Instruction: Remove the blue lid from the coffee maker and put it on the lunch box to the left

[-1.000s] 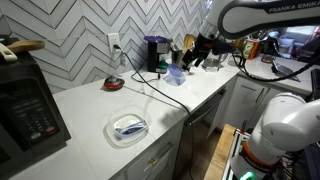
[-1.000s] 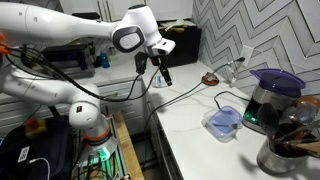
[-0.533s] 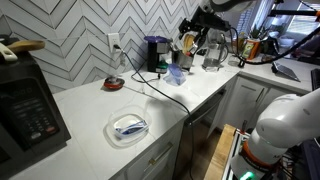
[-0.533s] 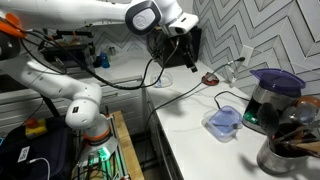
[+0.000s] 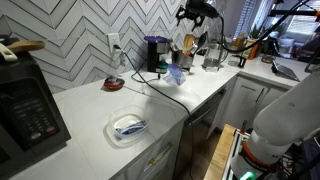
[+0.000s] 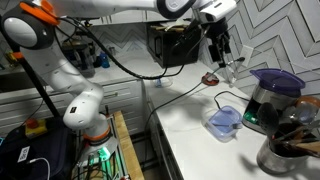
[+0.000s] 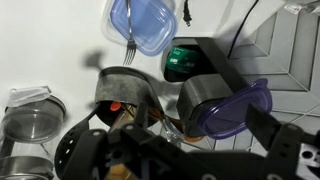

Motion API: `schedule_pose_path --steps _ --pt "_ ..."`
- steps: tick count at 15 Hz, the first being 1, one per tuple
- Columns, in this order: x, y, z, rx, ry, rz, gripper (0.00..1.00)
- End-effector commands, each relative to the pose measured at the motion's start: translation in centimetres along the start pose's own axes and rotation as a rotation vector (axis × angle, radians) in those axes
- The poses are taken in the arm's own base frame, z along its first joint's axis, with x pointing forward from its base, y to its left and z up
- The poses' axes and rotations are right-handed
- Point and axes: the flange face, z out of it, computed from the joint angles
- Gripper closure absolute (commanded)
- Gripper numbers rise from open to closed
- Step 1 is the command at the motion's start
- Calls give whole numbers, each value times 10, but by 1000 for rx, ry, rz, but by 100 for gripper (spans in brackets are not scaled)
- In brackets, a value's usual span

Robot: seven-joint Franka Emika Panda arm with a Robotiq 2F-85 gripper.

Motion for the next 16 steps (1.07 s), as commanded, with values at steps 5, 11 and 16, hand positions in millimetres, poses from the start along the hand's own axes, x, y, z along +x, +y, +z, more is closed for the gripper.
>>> schedule_pose_path --steps 5,11,16 --pt "9 -6 4 -9 -8 21 0" --pt "22 -13 7 -44 26 71 0" --pt "70 -42 35 -167 92 30 0"
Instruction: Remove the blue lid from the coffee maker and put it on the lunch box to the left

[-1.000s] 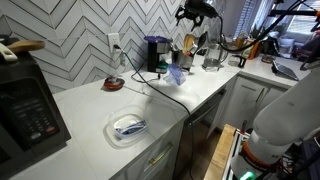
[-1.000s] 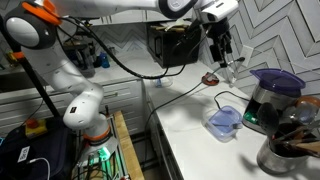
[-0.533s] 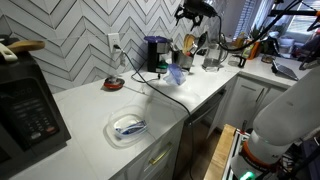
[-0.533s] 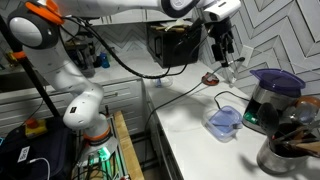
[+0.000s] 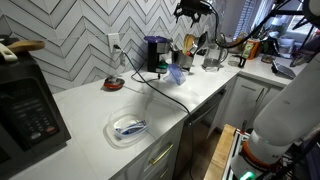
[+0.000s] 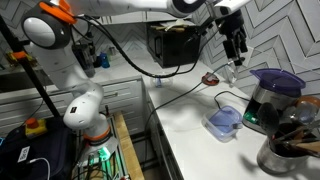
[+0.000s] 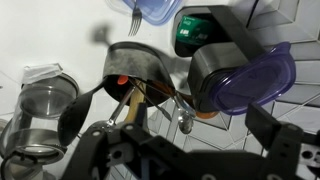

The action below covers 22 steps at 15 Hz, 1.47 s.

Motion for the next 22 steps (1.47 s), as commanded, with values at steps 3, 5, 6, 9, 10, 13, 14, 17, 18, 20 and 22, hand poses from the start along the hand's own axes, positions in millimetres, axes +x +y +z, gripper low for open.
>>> schedule_pose_path --steps 3,5,6,9,10,13,14,17,18,20,22 --pt "50 -42 47 -88 -40 -103 0" --pt "67 -54 63 -40 -55 -174 0" --pt "76 -56 70 -5 -76 -197 0" --pt "93 -53 99 23 -142 -224 0" --pt "95 -49 109 33 -179 -208 0" --pt "90 -46 113 10 -182 -181 0" --pt "93 -44 119 4 -195 -173 0" --pt "96 -45 125 0 -200 -170 0" --pt "94 -48 126 -2 -196 -159 0" --pt "89 -51 138 -17 -218 -104 0" --pt "85 -56 148 -17 -230 -61 0"
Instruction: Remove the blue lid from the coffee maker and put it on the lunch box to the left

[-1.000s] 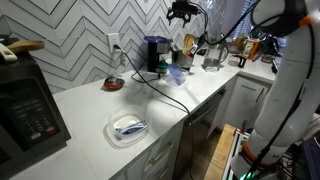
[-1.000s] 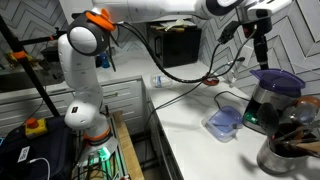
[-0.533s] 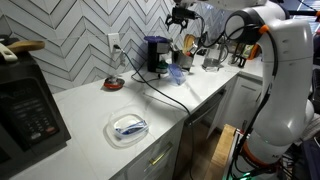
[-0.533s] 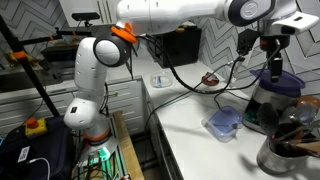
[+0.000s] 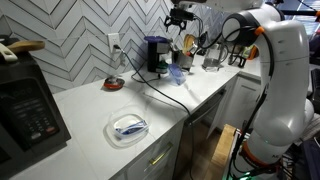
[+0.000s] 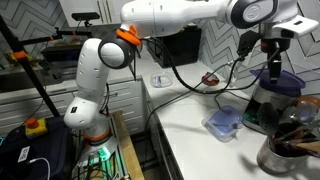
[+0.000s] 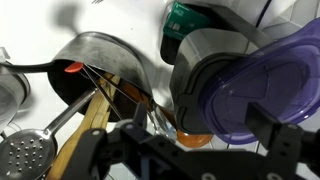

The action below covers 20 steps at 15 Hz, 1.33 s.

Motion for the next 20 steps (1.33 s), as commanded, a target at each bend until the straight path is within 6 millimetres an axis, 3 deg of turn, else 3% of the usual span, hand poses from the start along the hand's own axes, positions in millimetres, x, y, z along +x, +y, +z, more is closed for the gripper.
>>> schedule_pose_path --steps 1,3,6,8,10,13,16,20 --pt "-2 -8 23 -1 -20 81 1" --pt "0 -13 29 -6 -15 112 16" --pt "1 -20 37 -16 2 132 46" --pt "2 -23 40 -13 11 148 53" --pt "5 -26 42 0 26 170 47" --pt "9 -31 48 6 38 191 32" --pt "9 -38 55 -8 46 195 33" --pt "11 -50 56 -54 114 139 68"
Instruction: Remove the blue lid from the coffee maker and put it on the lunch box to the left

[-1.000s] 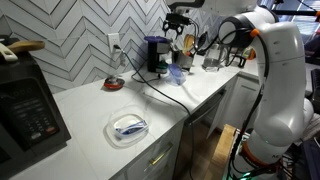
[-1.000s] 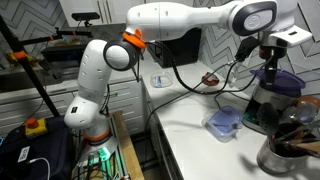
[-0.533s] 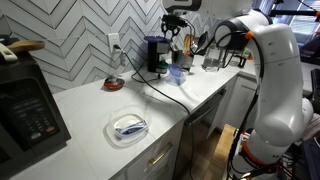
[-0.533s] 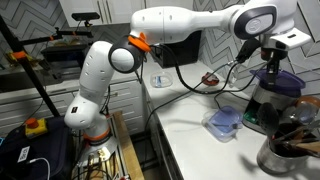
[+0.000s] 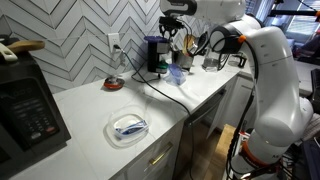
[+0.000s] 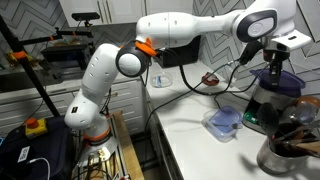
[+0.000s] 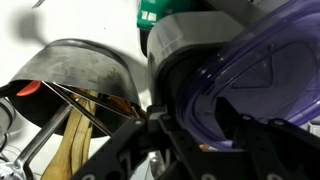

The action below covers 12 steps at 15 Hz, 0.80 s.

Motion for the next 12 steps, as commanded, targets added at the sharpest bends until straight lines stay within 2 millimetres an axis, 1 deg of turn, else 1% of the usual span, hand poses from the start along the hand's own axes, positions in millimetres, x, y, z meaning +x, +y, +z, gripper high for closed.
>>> schedule_pose_path --steps 1,2,3,4,6,8,9,10,11,12 --pt "2 -12 1 -60 79 -46 75" --pt "1 -14 1 -81 87 -71 79" --pt "-1 -15 2 -103 92 -96 87" --pt "-3 -17 3 -120 97 -114 80" --pt "-8 -19 7 -155 84 -164 72" --pt "-12 -17 10 -201 66 -212 47" --pt "-12 -17 10 -208 62 -226 47" --pt "-13 -16 10 -216 60 -230 53" --pt "-13 -16 10 -222 60 -233 85" --pt "-12 -14 9 -227 62 -225 79"
